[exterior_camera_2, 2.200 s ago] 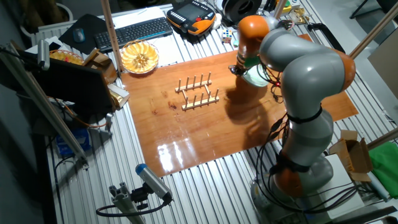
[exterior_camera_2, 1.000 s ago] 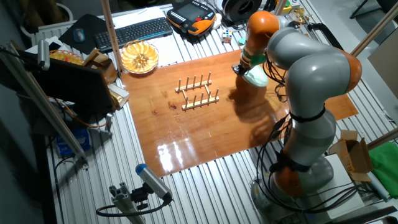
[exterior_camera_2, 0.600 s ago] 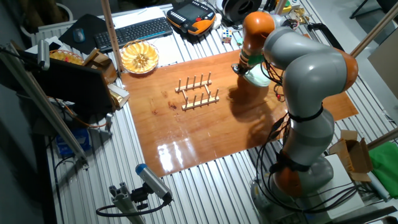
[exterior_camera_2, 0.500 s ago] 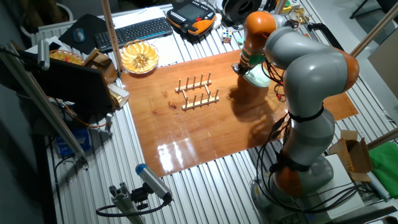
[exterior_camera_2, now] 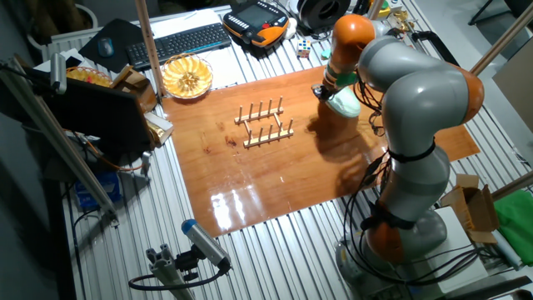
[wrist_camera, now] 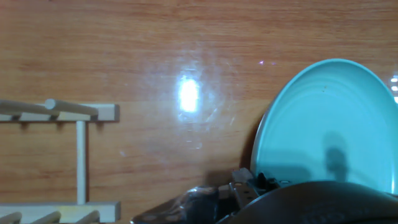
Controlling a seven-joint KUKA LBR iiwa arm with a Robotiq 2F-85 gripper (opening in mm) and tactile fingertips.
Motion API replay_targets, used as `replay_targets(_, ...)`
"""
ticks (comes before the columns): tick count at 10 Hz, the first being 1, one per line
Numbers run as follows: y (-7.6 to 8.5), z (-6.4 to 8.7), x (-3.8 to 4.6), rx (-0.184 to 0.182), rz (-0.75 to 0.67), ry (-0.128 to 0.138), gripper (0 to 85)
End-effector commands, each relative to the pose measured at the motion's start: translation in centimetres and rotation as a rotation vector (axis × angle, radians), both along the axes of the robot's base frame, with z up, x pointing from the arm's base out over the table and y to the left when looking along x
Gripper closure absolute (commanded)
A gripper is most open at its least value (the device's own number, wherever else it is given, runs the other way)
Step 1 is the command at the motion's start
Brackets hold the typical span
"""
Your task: Put the dish on the dish rack
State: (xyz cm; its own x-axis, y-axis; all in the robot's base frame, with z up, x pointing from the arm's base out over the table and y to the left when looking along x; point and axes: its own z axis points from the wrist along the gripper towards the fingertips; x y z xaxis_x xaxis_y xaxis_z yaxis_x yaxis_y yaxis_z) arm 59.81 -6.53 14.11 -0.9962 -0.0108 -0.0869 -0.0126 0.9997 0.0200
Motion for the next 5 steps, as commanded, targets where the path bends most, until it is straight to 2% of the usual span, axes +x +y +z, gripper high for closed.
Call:
replay_targets(1,0.3,0.1,0.10,0.056,-0.016,0.008,84.3)
replay_targets(2,1.5,0.7,0.38,0.079,-0.020,0.011,84.3)
replay_targets(4,4.0,2.7,0.78,0.065,-0.016,0.005,84.3)
replay_targets(5,5.1,3.4,1.07,0.079,-0.018,0.006,84.3)
